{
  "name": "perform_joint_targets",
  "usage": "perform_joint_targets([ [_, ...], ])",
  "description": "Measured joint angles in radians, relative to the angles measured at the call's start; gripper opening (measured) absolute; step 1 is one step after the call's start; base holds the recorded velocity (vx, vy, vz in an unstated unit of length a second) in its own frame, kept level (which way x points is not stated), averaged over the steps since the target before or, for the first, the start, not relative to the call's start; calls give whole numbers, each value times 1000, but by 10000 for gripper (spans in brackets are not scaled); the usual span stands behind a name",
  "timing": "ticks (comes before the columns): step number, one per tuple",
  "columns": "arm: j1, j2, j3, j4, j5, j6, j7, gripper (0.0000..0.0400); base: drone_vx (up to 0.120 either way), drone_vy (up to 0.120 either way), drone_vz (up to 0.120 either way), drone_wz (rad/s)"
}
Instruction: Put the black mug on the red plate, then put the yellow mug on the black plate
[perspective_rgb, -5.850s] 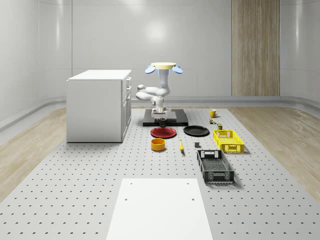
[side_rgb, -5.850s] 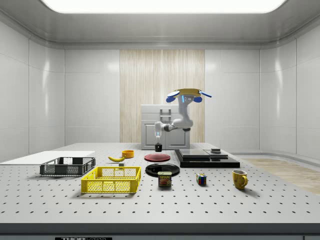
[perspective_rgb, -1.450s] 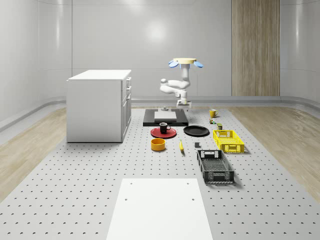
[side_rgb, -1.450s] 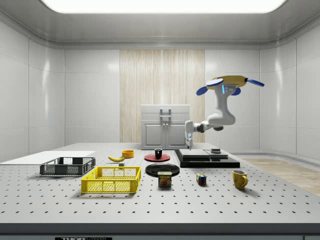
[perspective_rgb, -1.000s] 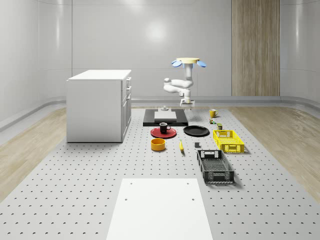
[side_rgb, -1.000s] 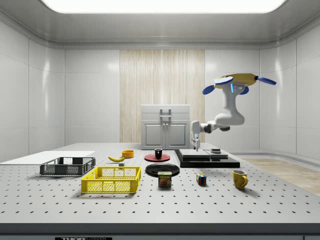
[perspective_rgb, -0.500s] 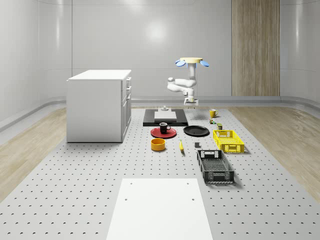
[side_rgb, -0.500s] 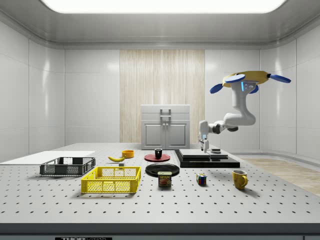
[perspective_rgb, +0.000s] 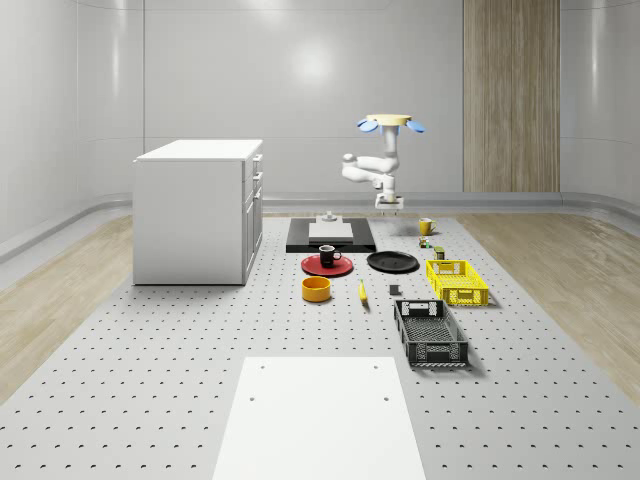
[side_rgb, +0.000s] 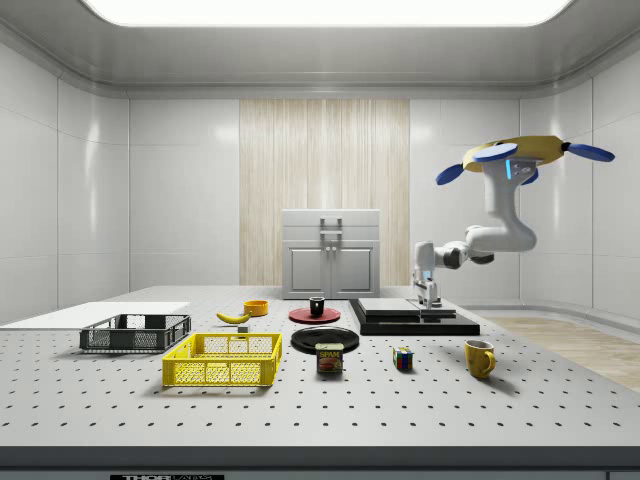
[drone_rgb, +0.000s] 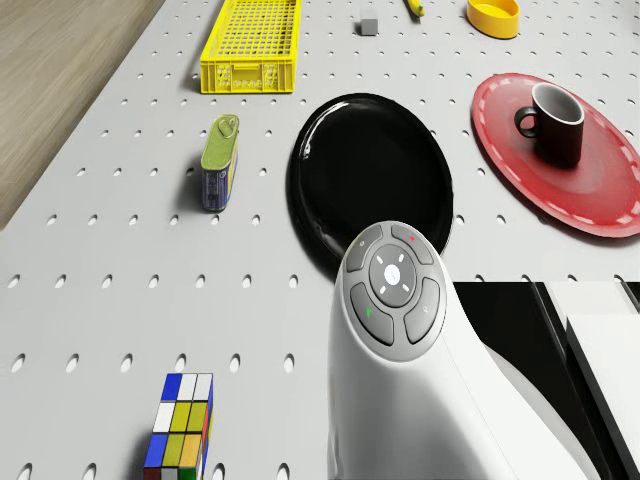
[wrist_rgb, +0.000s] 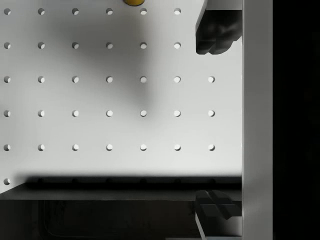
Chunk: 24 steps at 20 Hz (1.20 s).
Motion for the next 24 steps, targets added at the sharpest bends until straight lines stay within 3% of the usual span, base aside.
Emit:
perform_joint_targets([
  [15,0,-1,0,0,0,1,0,400,-120,120,0,0],
  [20,0,-1,0,0,0,1,0,400,-8,120,0,0],
  [24,0,-1,0,0,0,1,0,400,0,120,-120,0],
])
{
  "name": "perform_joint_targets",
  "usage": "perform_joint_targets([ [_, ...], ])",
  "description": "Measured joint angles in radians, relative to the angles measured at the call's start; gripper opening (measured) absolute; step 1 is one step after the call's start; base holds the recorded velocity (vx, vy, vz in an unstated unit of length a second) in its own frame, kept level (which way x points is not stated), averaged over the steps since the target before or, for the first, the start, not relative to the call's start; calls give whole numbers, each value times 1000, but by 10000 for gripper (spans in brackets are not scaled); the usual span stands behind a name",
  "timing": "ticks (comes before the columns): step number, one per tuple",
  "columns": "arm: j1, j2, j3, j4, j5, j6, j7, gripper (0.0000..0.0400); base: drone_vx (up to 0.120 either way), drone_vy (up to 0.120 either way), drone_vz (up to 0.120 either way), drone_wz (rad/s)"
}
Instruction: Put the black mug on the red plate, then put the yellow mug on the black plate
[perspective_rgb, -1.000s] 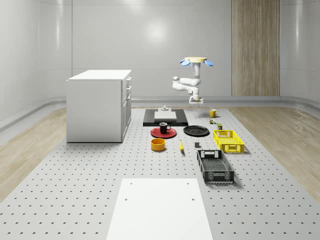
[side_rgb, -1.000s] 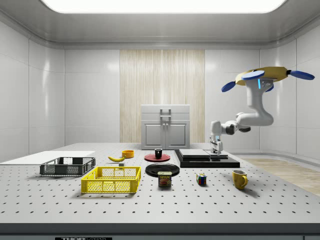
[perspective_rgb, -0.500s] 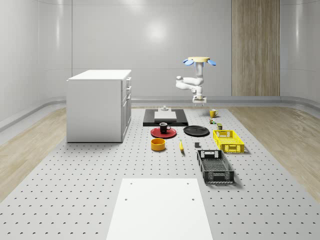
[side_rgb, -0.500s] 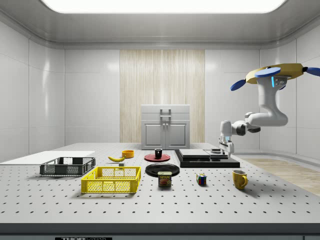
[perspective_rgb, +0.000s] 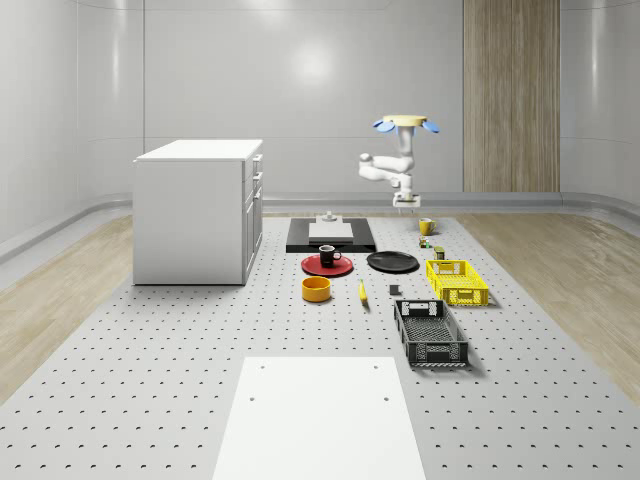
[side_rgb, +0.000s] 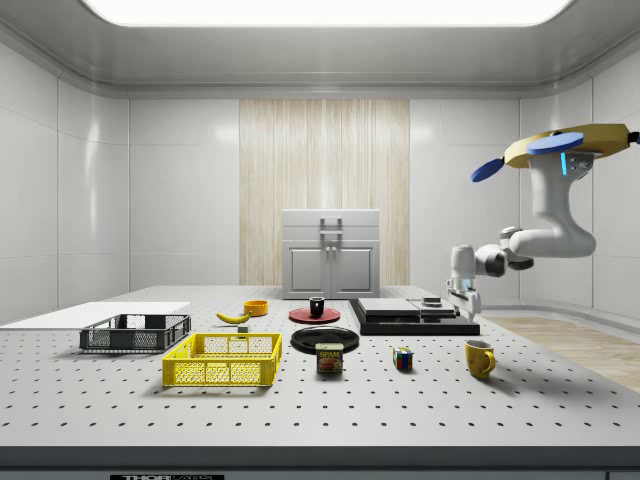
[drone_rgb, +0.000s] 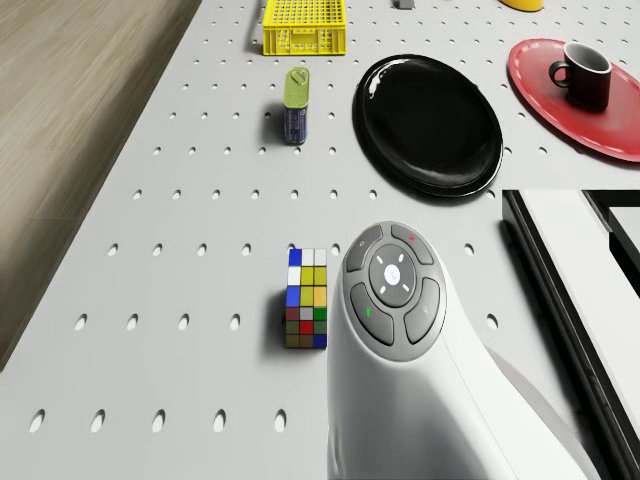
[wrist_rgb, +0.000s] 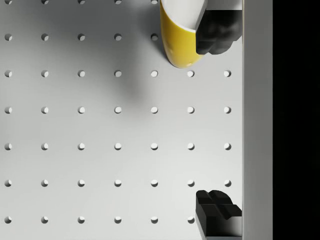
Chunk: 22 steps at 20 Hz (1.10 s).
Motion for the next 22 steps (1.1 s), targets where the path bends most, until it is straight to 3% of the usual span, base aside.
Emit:
perform_joint_targets([
  [14,0,0,0,0,0,0,0,400,0,120,-6,0],
  [22,-12,0,-55,17,-51,22,1,400,0,10,0,0],
])
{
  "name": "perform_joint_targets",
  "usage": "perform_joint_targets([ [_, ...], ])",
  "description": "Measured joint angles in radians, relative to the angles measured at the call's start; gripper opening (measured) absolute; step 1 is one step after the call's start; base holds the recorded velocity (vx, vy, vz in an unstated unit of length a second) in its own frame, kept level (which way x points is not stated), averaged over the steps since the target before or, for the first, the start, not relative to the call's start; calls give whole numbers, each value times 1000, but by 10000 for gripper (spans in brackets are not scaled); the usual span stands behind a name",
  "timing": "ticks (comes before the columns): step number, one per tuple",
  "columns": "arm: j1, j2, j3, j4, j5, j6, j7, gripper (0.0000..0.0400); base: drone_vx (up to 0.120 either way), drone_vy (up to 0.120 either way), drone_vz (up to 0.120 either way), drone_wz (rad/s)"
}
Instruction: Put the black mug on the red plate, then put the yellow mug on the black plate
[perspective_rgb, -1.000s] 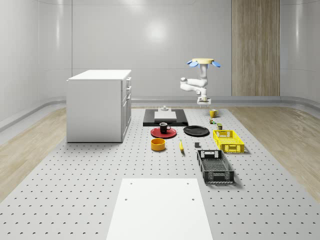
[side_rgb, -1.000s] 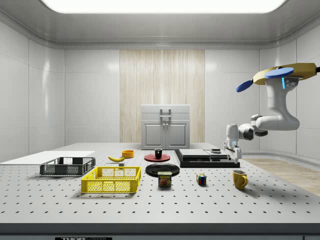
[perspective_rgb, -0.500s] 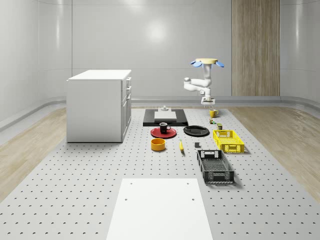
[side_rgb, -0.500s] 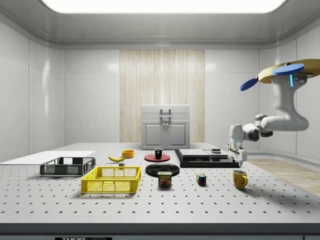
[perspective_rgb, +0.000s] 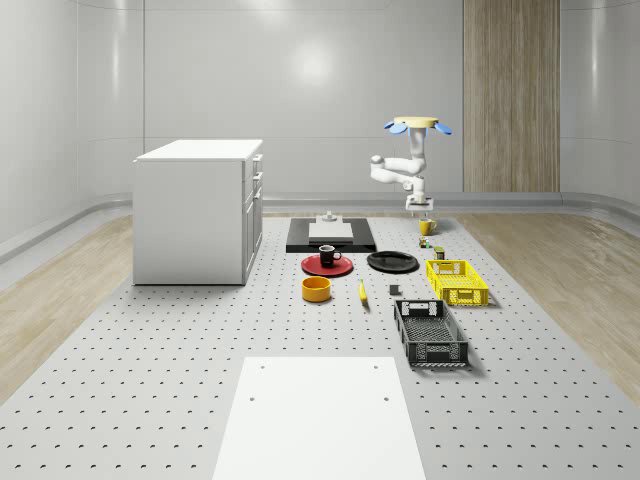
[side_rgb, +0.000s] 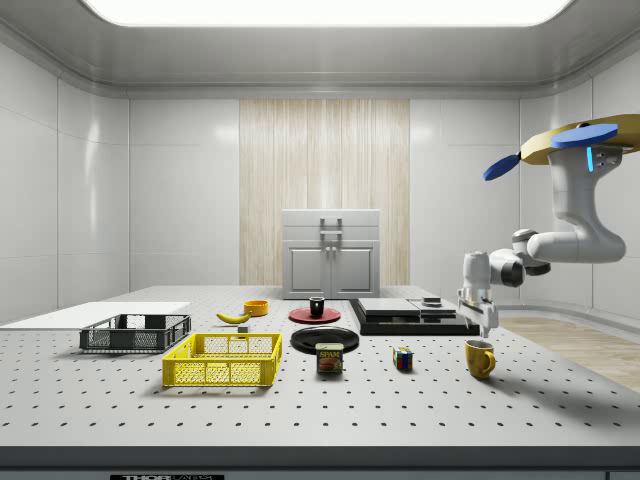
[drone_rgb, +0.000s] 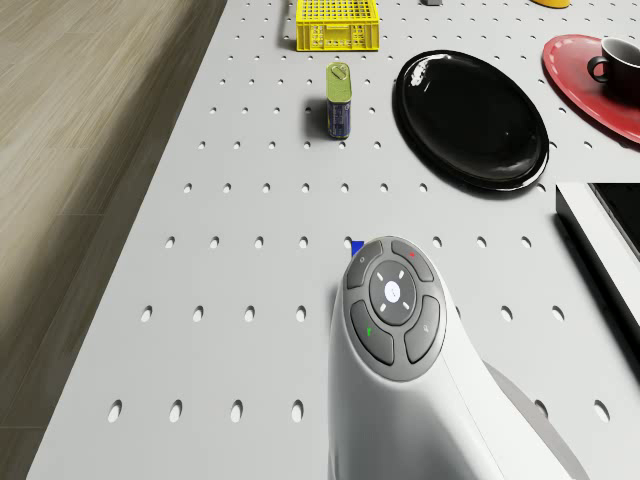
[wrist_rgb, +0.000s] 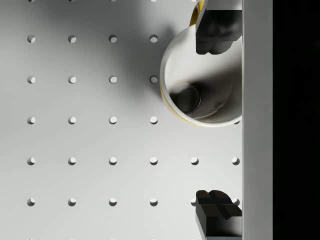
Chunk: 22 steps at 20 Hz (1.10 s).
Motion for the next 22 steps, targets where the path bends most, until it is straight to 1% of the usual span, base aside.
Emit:
perform_joint_targets([
  [8,-27,11,-88,40,-83,32,2,400,0,0,0,0],
  [14,-63,33,-97,78,-94,31,5,400,0,0,0,0],
  [22,-72,42,-94,88,-94,26,5,400,0,0,0,0],
])
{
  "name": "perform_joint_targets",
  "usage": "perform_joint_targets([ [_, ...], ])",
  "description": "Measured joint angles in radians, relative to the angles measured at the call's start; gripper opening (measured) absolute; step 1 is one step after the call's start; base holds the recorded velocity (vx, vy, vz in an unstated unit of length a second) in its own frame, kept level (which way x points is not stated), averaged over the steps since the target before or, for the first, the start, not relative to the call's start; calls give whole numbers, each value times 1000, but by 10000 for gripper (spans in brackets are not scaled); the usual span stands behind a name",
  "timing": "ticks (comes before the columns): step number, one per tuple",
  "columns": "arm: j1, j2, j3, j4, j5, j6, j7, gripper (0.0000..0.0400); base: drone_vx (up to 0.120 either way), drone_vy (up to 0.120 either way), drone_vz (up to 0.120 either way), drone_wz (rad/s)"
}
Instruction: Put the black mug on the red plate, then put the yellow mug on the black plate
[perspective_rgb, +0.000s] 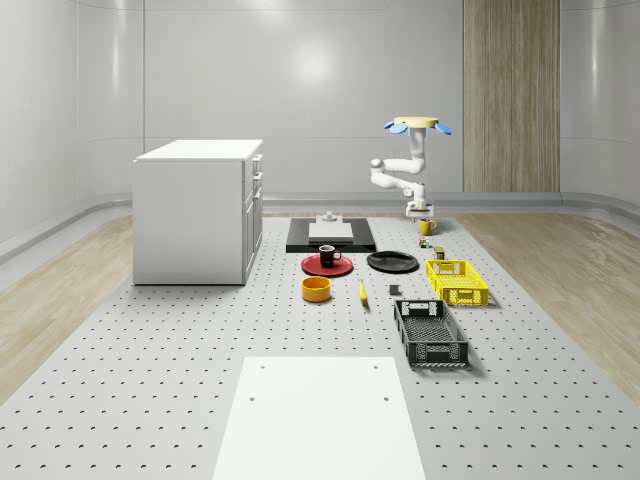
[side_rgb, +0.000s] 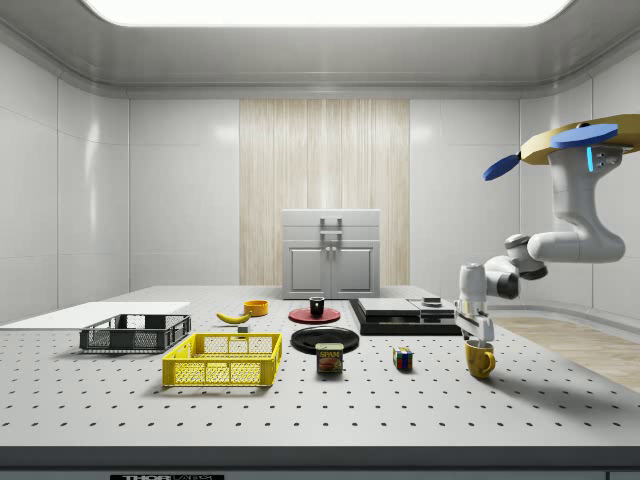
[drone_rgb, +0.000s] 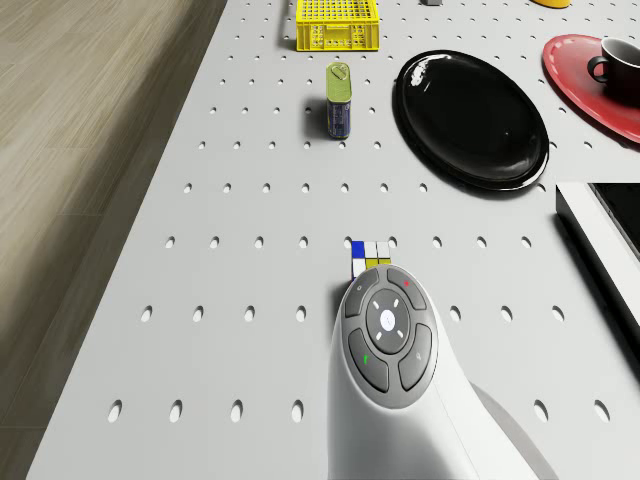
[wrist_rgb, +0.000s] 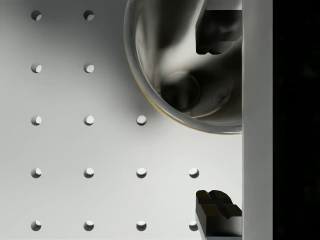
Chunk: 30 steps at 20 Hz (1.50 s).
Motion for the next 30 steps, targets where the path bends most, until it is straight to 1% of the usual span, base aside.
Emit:
perform_joint_targets([
  [4,5,0,19,-8,17,-10,-1,400,0,0,0,0],
  [5,5,0,22,-9,20,-12,-1,336,0,0,0,0],
  [6,6,0,25,-10,22,-14,-1,286,0,0,0,0],
  [7,7,0,27,-11,24,-15,-1,247,0,0,0,0],
  [9,7,1,29,-12,26,-16,-1,193,0,0,0,0],
  [12,8,1,32,-13,28,-18,-1,149,0,0,0,0],
  [15,8,1,33,-14,29,-19,-1,129,0,0,0,0],
  [19,12,0,48,-20,43,-26,-1,117,0,0,0,0],
  [23,21,-2,89,-37,81,-44,-1,113,0,0,110,0],
  [26,26,-4,114,-45,104,-53,-1,111,93,-107,120,0],
  [30,28,-7,132,-51,121,-59,0,110,120,-120,10,0],
])
